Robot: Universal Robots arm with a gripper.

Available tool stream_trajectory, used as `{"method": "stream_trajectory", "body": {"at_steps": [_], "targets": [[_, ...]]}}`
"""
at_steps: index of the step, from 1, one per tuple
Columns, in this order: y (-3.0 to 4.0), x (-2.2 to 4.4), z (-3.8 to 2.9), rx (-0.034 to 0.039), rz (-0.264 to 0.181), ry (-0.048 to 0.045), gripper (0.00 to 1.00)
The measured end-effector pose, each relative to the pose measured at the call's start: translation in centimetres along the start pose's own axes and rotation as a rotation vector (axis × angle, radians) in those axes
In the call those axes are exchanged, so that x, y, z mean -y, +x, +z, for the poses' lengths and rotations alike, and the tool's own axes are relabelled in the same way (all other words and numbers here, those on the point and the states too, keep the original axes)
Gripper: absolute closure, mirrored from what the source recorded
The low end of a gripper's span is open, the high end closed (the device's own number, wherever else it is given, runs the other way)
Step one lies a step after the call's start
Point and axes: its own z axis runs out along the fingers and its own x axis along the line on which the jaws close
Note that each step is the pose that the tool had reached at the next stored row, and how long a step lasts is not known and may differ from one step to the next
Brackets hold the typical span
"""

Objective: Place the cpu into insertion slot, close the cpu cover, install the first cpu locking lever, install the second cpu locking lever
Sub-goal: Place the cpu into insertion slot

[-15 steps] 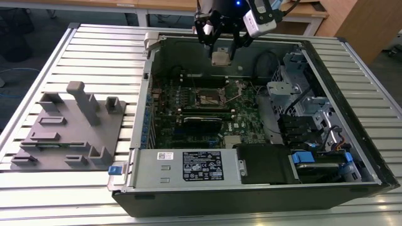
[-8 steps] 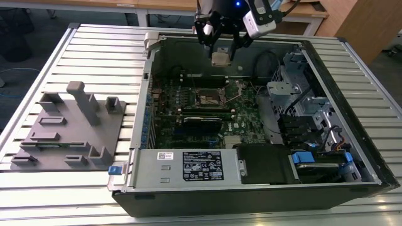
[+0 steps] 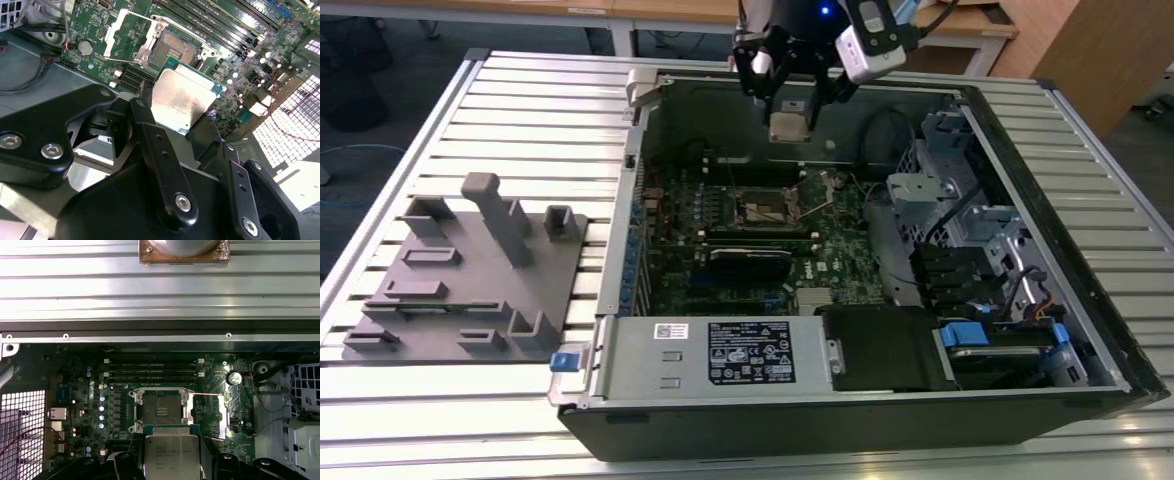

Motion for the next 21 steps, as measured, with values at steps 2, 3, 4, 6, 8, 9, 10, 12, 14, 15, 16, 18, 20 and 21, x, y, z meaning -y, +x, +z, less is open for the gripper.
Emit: {"method": "stream_trajectory", "body": {"at_steps": [2,3,4,6,8,9,10,12,14,15,16,18,20,21], "targets": [[0.0,0.01,0.09,0.0001,0.0,-0.0001,0.46],[0.0,0.02,0.14,0.0,0.0,0.0,0.46],[0.0,0.02,0.21,0.0,0.0,0.0,0.46],[-0.01,0.03,0.35,0.0,0.0,0.0,0.46],[-0.01,0.05,0.5,0.0,0.0,0.0001,0.46],[-0.01,0.05,0.59,0.0,0.0,0.0,0.46],[-0.01,0.06,0.66,0.0,0.0,0.0,0.46],[-0.02,0.07,0.82,0.0,0.0,0.0,0.46],[-0.02,0.08,0.94,0.0,0.0,0.0001,0.46],[-0.02,0.08,0.96,-0.0001,0.0,0.0002,0.46],[-0.02,0.09,0.98,-0.0001,0.0,0.0003,0.46],[-0.02,0.1,1.08,0.0001,0.0,-0.0001,0.46],[-0.02,0.11,1.24,0.0,0.0,0.0,0.46],[-0.03,0.12,1.32,0.0,0.0,0.0001,0.46]]}}
